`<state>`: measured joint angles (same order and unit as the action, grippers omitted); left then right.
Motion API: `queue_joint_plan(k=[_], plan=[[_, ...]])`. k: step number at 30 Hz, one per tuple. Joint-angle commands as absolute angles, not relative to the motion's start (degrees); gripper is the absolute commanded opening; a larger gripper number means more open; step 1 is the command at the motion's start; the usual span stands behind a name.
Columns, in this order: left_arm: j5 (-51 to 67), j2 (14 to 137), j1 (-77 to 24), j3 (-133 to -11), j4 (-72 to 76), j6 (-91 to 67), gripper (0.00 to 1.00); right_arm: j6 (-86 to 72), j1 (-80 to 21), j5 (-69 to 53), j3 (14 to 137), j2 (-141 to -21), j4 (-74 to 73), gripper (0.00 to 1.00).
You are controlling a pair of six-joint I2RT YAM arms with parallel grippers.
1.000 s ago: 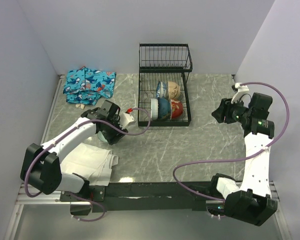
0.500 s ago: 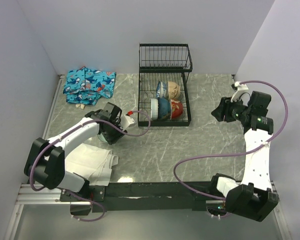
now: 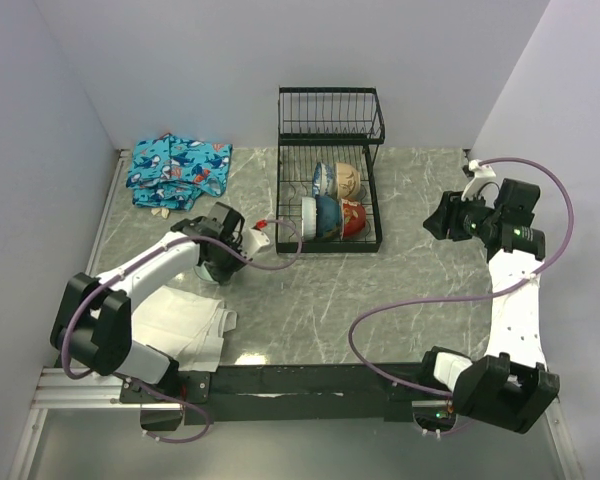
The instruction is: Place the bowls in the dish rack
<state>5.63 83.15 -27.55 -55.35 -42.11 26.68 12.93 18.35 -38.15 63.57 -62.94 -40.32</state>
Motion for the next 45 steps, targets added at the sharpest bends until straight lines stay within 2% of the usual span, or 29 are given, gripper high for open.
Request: queue_joint_plan(k=[1, 6, 11, 14, 18, 21, 22, 23, 28, 29, 33, 41, 45], plan=[[10.5, 78.9, -27.0, -65.4, -48.0, 28.2, 0.01, 14.4, 18.0, -35.7, 67.6, -64.7, -40.1, 0.55], [18.2, 80.2, -25.1, -83.4, -60.1, 29.4, 0.01, 15.7, 18.1, -33.3, 69.7, -68.0, -41.3, 0.55], [29.9, 81.5, -22.2, -88.6, -57.0, 28.0, 0.01, 15.8, 18.1, -30.9, 71.0, -70.4, -41.0, 0.54], [40.3, 81.8, -19.3, -86.3, -47.6, 22.1, 0.01, 15.4, 18.1, -29.6, 72.2, -71.9, -42.1, 0.54], [55.3, 81.9, -16.3, -79.2, -28.2, 3.0, 0.01, 14.9, 18.1, -29.6, 76.3, -74.3, -46.2, 0.54], [62.2, 82.2, -13.7, -70.6, -4.3, -16.7, 0.01, 14.7, 18.1, -29.4, 76.8, -75.0, -45.9, 0.54], [64.0, 82.9, -12.6, -68.3, 10.6, -22.5, 0.01, 14.0, 18.1, -28.6, 77.0, -75.1, -45.8, 0.54], [64.5, 83.6, -12.3, -65.1, 16.2, -32.3, 0.01, 13.9, 18.1, -28.6, 77.0, -74.9, -46.0, 0.54], [66.4, 91.4, -10.6, -62.7, 34.1, -47.8, 0.01, 13.7, 18.0, -27.9, 75.9, -74.4, -46.3, 0.54], [66.4, 92.7, -10.4, -60.4, 45.6, -55.9, 0.01, 13.7, 18.1, -27.9, 75.7, -74.1, -46.3, 0.54], [65.1, 101.0, -9.6, -59.3, 64.5, -72.5, 0.01, 13.7, 18.1, -27.4, 75.6, -74.3, -47.2, 0.54], [63.1, 111.9, -9.1, -60.6, 78.6, -84.9, 0.01, 14.4, 18.1, -26.1, 76.5, -74.8, -48.4, 0.54], [62.8, 113.4, -9.0, -61.4, 77.0, -83.3, 0.01, 14.4, 18.1, -25.9, 77.3, -75.2, -48.8, 0.54]])
